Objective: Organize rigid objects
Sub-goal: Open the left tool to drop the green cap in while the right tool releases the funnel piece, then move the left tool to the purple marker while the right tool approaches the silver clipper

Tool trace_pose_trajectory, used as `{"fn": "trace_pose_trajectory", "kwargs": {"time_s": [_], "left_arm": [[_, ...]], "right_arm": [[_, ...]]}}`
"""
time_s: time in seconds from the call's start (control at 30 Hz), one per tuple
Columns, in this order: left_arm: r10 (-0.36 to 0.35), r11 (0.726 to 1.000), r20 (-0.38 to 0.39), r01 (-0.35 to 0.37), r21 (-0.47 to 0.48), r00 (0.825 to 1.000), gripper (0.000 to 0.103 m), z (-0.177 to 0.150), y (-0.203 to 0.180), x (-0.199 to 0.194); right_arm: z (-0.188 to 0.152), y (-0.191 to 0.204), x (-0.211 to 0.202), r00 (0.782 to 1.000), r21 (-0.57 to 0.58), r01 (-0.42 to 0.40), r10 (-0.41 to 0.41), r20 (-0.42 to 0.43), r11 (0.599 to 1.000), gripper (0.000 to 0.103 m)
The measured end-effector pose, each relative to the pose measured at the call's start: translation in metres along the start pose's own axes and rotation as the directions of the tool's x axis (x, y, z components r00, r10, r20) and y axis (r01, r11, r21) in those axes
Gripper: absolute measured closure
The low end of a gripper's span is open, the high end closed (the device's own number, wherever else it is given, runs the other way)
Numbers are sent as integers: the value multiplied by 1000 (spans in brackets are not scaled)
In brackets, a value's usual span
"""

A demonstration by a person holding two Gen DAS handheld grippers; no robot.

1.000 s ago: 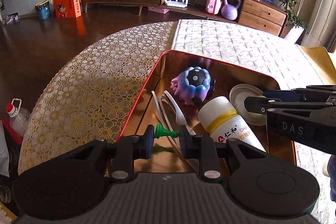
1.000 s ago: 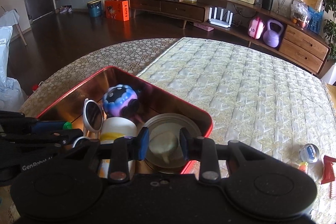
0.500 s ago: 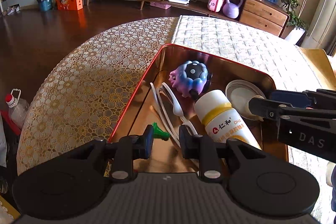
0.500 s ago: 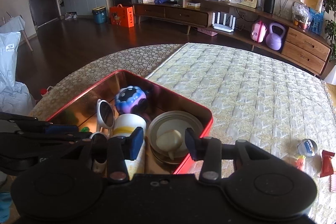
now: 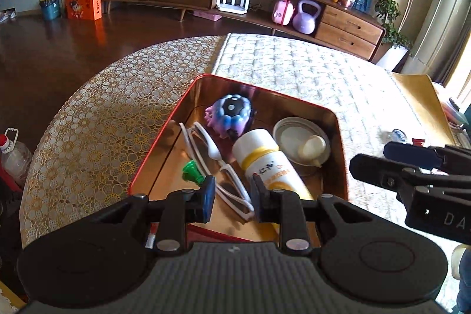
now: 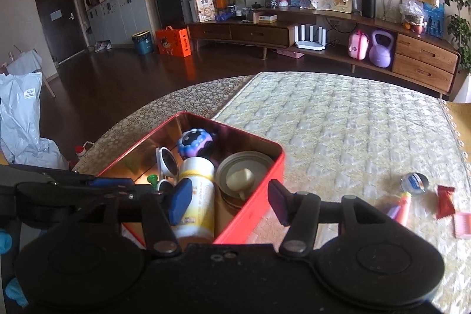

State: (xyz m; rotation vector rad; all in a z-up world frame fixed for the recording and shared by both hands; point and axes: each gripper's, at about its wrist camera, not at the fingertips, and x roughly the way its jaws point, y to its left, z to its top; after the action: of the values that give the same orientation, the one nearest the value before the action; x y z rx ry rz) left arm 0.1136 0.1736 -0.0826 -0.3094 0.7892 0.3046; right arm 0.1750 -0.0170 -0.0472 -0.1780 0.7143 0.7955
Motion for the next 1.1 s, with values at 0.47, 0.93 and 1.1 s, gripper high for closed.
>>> {"fn": "trace_pose_trajectory", "kwargs": {"time_s": [0.47,0.93,1.1], "left_arm": [[-110,993,30,109,42,993,72,-6,-41,-33],[-157,983,49,151,109,986,32,-16,-92,-40],[-169,977,38,162,138,985,28,-16,-114,-35]], "right_arm": [[-31,-36,-75,995,143,44,-56,79,989,28],[-74,-77,-113,975,221,171,-197,105,960,16],[-85,-86,-117,967,198,206,-230,106,958,16]]}}
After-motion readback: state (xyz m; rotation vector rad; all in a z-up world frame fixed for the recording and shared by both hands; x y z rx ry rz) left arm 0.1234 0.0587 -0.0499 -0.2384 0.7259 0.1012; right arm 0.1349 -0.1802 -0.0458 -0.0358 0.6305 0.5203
